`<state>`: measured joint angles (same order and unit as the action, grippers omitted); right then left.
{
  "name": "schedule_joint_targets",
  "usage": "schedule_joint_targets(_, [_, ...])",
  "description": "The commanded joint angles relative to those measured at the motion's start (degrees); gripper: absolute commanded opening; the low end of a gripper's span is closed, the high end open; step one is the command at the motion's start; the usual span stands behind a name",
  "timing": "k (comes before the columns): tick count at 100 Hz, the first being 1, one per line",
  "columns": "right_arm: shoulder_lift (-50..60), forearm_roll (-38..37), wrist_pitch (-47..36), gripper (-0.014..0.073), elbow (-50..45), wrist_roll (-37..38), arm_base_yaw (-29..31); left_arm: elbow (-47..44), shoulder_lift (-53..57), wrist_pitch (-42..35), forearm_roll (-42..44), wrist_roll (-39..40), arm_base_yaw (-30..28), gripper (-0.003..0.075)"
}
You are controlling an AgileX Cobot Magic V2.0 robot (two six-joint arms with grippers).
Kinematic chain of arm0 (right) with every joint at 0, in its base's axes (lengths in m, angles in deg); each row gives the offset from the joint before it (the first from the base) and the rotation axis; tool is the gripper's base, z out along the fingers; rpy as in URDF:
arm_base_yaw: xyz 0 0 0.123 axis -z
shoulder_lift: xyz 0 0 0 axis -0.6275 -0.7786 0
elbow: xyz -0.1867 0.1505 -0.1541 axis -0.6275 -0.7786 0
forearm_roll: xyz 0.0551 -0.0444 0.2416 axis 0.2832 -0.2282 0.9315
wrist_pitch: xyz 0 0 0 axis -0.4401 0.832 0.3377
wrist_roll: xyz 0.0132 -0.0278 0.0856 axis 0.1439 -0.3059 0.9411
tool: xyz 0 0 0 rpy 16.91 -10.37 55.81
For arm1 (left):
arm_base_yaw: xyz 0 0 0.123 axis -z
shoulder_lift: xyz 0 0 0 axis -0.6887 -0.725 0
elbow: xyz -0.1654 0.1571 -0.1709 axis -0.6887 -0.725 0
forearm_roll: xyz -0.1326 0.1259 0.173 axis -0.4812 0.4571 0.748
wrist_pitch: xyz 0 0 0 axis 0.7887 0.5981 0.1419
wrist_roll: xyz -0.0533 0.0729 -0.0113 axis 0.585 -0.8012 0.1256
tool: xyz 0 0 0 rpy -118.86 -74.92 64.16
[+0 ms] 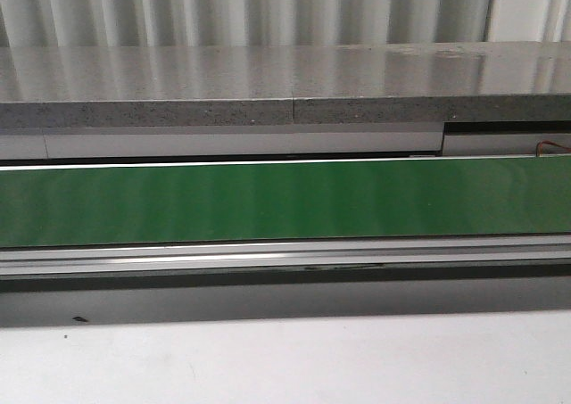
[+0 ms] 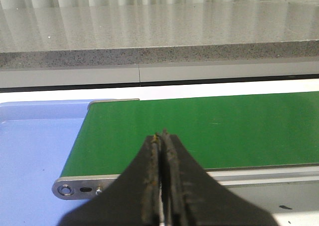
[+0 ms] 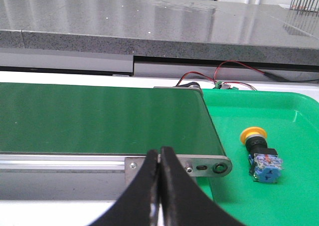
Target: Move button from right to left
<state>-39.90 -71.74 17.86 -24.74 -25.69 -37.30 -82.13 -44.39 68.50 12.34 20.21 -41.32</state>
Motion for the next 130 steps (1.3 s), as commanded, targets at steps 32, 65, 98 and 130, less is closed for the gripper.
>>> schedule_joint_targets(32, [1.10,-0.71,-2.90,-0.0069,3.87,0.00,-0.18,-2.20,1.87,-4.42,-0.64,0.48,-0.05,-0.0021])
schedule_joint_targets(65, [-7.01,-0.71,2.50,-0.0069,19.56,0.00,-0.18,-2.20,1.87,-4.42,-0.64,0.48,-0.05,-0.0021])
schedule_joint_targets(98, [-26.05,-0.64,17.76,-0.0069,34.44,0.00,-0.18,-2.20,1.87,-4.42,-0.64,0.48,-0.05,-0.0021])
schedule_joint_targets(130, [-40.34,0.20,33.57,-0.0066,42.01,0.00,-0.18,-2.20,1.87,-4.42,-0.64,0.48,-0.05,-0.0021])
